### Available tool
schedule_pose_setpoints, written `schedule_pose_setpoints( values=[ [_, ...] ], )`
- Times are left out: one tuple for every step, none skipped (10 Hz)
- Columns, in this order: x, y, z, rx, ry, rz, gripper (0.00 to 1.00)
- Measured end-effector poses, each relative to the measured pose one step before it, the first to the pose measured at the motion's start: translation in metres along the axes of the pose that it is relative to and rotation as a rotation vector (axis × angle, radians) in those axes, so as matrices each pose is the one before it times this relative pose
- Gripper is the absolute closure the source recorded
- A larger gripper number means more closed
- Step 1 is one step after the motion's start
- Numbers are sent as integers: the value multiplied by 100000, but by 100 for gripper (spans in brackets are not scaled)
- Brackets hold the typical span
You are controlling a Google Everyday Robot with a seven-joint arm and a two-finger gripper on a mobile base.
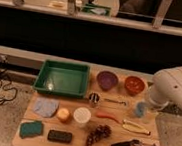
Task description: Wipe table surface with brush
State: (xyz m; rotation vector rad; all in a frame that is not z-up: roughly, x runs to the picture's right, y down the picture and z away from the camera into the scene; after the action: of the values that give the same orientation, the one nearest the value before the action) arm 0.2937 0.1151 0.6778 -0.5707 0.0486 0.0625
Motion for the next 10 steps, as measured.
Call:
schedule_pose_setpoints(
  values=[
    [-14, -11, 20, -47, 36, 287, 20],
    [66, 6, -1, -2, 95, 362, 20],
    [130, 57, -40, 14, 303, 423, 20],
    [310, 411, 6, -298, 666, 461, 20],
    [243, 314, 1, -175, 470, 279, 20],
    [339, 375, 6, 456, 405, 294, 20],
    [333, 412, 43, 347, 393, 136, 20],
    [265, 467, 100, 123, 330, 27, 20],
    [158, 389, 148, 64, 373, -241, 20],
    [334, 724, 231, -106, 743, -329, 20]
  ],
)
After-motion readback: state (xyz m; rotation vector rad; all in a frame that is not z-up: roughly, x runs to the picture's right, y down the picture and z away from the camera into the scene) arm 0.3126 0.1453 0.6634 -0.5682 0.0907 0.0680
